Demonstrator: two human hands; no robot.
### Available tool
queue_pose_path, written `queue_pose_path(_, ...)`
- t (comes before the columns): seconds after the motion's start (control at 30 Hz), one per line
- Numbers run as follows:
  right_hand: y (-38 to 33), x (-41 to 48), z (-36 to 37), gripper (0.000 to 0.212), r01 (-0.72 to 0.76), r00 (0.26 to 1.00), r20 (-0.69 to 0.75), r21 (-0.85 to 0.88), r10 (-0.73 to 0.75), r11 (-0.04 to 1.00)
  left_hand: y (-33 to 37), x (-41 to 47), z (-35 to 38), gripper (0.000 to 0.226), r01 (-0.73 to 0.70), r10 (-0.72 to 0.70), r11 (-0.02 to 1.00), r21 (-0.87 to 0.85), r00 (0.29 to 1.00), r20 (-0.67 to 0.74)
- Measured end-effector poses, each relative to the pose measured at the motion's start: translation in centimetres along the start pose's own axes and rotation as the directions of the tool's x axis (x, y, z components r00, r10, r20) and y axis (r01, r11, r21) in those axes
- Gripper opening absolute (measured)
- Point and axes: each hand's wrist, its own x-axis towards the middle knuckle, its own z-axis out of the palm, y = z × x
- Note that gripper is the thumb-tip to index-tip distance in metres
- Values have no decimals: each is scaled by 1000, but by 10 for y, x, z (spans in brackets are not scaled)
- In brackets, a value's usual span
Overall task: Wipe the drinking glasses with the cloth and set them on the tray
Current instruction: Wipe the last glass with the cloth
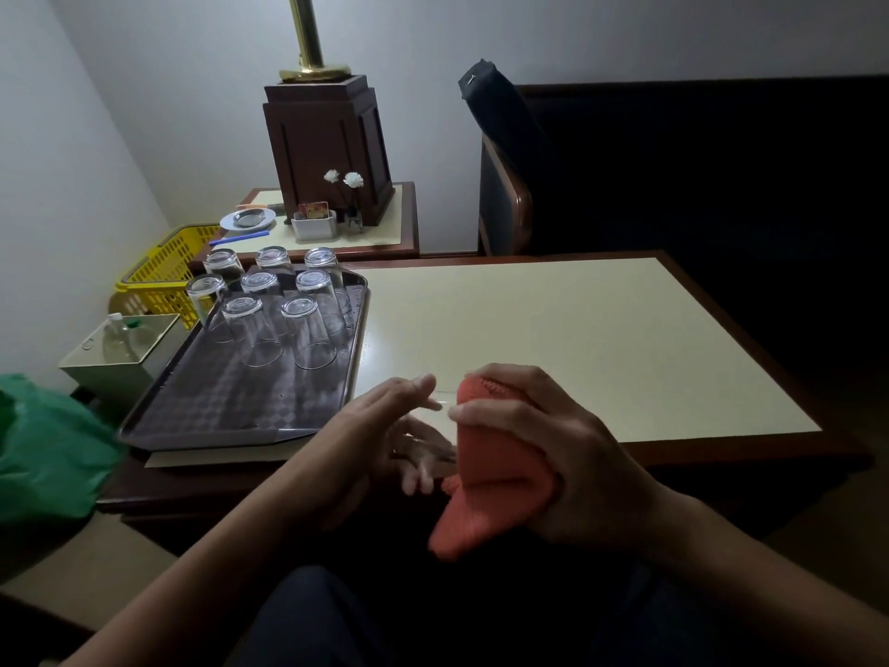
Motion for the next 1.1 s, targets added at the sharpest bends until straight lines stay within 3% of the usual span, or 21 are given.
queue_pose_path(0.1, 0, 0, 4, 74, -288, 958, 59, 213, 282, 934, -1, -1, -2, 28, -21, 21, 1000, 0, 1000, 18)
queue_pose_path(0.17, -2, 2, 2, 79, -542, 840, 244, 362, 485, 758, -5, 0, -1, 29, 10, -9, 1000, 25, 1000, -23)
queue_pose_path(0.23, -3, 4, 3, 81, -689, 722, 387, 476, 574, 546, -9, 3, 0, 39, 48, -48, 999, 1, 997, -62)
queue_pose_path(0.33, -10, 11, 7, 63, -729, 644, 451, 607, 618, 317, -11, 5, -3, 43, 71, -70, 997, 8, 995, -73)
queue_pose_path(0.47, -10, 12, 13, 38, -694, 592, 454, 708, 666, 134, -8, 2, -5, 30, 50, -49, 996, 72, 999, -14)
queue_pose_path(0.57, -6, 9, 15, 28, -724, 587, 447, 663, 675, 190, -11, 2, -3, 24, 44, -44, 998, 49, 999, -5)
queue_pose_path(0.67, -3, 9, 13, 53, -741, 577, 427, 632, 696, 227, -14, 2, -2, 28, 73, -73, 997, 16, 997, -21)
queue_pose_path(0.77, -2, 12, 1, 71, -694, 615, 435, 694, 658, 190, -13, 4, -3, 31, 65, -65, 998, 18, 998, -23)
queue_pose_path(0.87, -4, 15, -3, 55, -638, 623, 386, 754, 680, 156, -11, 4, -4, 28, 36, -35, 999, 18, 998, -50)
queue_pose_path(0.93, -4, 14, 4, 36, -590, 650, 315, 783, 692, 199, -13, 5, -5, 30, 18, -17, 1000, 22, 999, -52)
queue_pose_path(1.0, -2, 8, 10, 24, -534, 726, 217, 776, 653, 336, -12, 6, -5, 38, 20, -19, 1000, 15, 998, -58)
queue_pose_path(1.1, 1, 1, 4, 29, -412, 904, 119, 501, 411, 761, -11, 7, -7, 46, 51, -54, 998, -32, 995, -78)
